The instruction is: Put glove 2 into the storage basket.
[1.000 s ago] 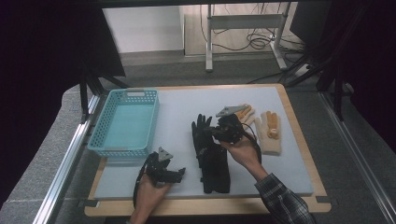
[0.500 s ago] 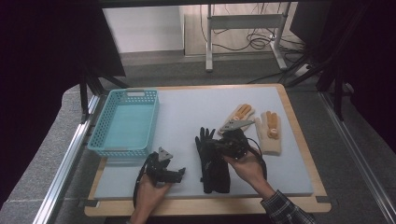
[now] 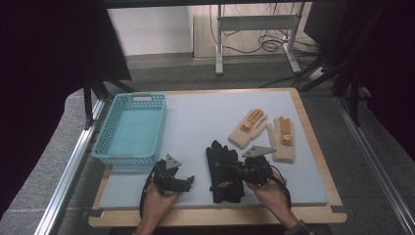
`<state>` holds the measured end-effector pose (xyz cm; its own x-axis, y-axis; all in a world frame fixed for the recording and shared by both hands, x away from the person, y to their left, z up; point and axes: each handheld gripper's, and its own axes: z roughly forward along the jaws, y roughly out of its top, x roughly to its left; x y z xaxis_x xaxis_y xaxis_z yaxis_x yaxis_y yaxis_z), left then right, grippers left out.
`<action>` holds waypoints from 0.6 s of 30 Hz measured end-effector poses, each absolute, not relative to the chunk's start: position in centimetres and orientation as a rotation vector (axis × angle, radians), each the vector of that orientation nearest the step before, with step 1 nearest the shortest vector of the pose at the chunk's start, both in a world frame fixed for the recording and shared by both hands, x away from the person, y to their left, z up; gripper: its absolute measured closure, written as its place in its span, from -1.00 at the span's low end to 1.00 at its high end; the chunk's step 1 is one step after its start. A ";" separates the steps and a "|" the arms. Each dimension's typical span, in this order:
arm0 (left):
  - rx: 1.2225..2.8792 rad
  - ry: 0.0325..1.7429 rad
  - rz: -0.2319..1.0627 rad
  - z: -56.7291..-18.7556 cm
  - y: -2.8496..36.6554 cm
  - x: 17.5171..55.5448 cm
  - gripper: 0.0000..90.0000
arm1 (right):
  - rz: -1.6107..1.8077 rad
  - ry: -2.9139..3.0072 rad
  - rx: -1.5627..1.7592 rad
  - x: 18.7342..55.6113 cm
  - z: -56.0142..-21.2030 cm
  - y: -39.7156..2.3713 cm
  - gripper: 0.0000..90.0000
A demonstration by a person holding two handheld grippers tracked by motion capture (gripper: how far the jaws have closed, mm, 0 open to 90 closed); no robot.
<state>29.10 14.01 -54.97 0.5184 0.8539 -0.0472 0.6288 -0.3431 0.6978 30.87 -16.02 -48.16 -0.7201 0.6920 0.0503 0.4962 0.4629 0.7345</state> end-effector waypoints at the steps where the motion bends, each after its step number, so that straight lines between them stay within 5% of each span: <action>1: 2.088 1.204 0.431 -55.0 14.0 29.1 -0.89 | 1.104 2.459 1.021 30.9 -48.2 -16.2 0.51; 14: 2.084 1.204 0.434 -55.0 14.0 29.1 -0.89 | 1.103 2.566 0.815 35.3 -49.1 -13.1 0.02; 15: 2.090 1.200 0.434 -55.0 14.0 29.1 -0.89 | 1.073 2.586 0.816 35.8 -49.6 -12.7 0.06; 18: 2.090 1.202 0.432 -55.0 14.0 29.1 -0.89 | 0.958 2.617 0.789 36.3 -50.9 -11.8 0.61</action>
<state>29.10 14.01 -54.97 0.5184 0.8538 -0.0465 0.6286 -0.3437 0.6977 36.32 -11.80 -50.92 -0.8238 0.5653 -0.0422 0.4044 0.6382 0.6551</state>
